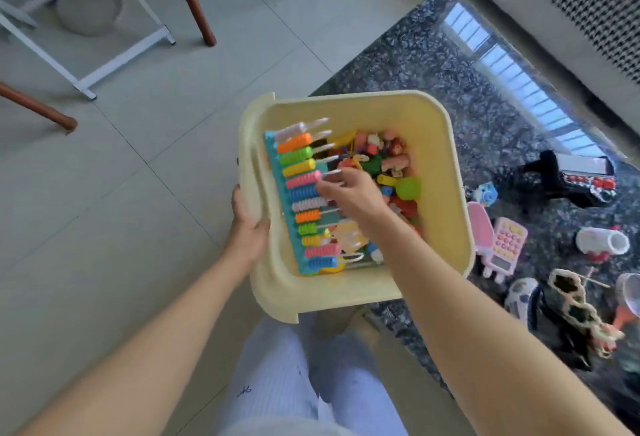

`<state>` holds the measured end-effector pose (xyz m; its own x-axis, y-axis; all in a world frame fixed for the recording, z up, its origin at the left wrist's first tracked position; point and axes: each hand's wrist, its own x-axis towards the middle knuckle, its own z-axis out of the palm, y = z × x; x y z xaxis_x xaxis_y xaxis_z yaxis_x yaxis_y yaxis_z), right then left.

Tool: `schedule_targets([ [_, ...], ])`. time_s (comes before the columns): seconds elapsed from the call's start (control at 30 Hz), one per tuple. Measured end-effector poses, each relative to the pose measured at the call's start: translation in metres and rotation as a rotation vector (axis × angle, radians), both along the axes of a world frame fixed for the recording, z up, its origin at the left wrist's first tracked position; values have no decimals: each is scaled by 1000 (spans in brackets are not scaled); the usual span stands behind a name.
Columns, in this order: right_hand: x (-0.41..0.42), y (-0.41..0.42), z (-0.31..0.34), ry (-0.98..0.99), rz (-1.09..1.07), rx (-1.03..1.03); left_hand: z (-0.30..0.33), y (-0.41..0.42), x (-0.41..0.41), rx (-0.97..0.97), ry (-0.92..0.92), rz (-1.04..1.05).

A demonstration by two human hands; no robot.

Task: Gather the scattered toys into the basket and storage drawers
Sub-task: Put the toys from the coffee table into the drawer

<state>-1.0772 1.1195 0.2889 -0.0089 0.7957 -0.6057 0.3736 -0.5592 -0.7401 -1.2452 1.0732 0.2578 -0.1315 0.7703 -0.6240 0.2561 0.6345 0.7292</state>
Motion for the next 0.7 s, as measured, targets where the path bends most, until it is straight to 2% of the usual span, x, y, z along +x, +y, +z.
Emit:
schedule_targets([
  [0.13,-29,-4,-45,-71,2,-157,-6,2,-3,-25,20,-31],
  [0.2,-34,-8,-61,-185,37,-180,-9,1,-6,-30,45,-63],
  [0.33,-54,-13,-68,-424,36,-124,-9,1,-7,-42,66,-98],
  [0.4,-72,-18,-65,-601,144,-73,-8,3,-5,-39,63,-102],
  [0.47,-84,-24,-65,-667,191,-61,-8,4,-2,-45,74,-105],
  [0.53,-89,-26,-69,-663,205,-88,-8,5,0,-38,66,-99],
  [0.6,-90,-24,-69,-567,198,-158,-9,5,1,-19,47,-89],
  [0.7,-84,-19,-61,-175,53,-354,-10,5,0,9,15,-68],
])
